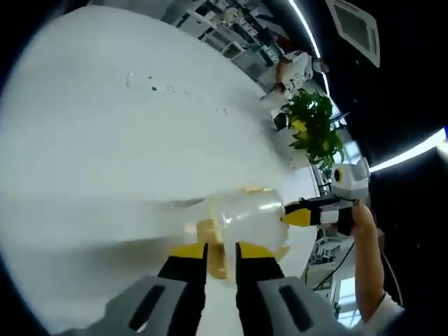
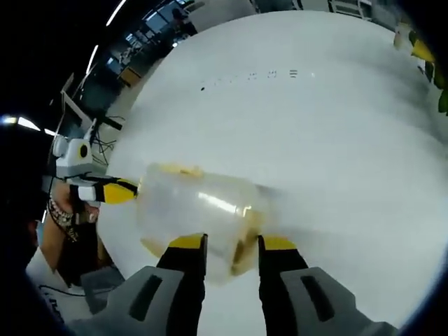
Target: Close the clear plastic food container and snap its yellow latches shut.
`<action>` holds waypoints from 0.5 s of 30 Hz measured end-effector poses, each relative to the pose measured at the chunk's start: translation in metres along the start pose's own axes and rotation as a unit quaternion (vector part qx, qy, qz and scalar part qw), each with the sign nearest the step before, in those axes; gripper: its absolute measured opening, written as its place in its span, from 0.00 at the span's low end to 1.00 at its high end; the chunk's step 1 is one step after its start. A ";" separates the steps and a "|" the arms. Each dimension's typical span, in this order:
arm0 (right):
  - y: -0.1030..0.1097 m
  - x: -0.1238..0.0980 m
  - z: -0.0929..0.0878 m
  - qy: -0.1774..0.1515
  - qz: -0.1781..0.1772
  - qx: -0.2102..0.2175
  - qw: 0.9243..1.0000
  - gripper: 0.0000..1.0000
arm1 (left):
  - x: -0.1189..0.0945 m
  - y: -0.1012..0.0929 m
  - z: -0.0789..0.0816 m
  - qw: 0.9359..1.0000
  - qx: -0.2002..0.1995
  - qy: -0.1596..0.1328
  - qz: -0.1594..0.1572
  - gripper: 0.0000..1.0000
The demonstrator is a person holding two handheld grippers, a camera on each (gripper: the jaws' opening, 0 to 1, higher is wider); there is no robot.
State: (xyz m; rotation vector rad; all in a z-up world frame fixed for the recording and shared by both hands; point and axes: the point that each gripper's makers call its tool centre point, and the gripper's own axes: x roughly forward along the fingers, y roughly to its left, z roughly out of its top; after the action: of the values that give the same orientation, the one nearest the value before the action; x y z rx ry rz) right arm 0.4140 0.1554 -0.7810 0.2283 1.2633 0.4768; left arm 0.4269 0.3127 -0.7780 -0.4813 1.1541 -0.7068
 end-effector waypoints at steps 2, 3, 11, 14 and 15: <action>0.001 0.000 -0.001 0.003 -0.002 -0.002 1.000 0.26 | 0.003 0.000 -0.006 1.000 0.005 0.015 0.004 0.09; 0.001 0.000 -0.001 0.004 -0.002 -0.003 1.000 0.26 | 0.004 0.002 -0.007 1.000 0.010 0.022 0.012 0.09; 0.002 0.000 -0.002 0.005 0.003 0.001 1.000 0.25 | 0.010 -0.001 -0.008 0.998 0.018 0.051 0.033 0.16; 0.002 0.000 -0.001 0.008 0.000 -0.002 1.000 0.24 | 0.010 -0.003 -0.007 0.997 0.030 0.058 0.042 0.16; -0.001 0.000 0.003 0.010 0.000 -0.002 1.000 0.24 | 0.009 -0.002 -0.007 0.997 0.024 0.061 0.045 0.16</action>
State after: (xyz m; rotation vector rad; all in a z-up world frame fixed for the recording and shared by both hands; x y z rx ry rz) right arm 0.4168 0.1547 -0.7811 0.2213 1.2814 0.4826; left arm 0.4221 0.3048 -0.7853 -0.3480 1.2620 -0.6917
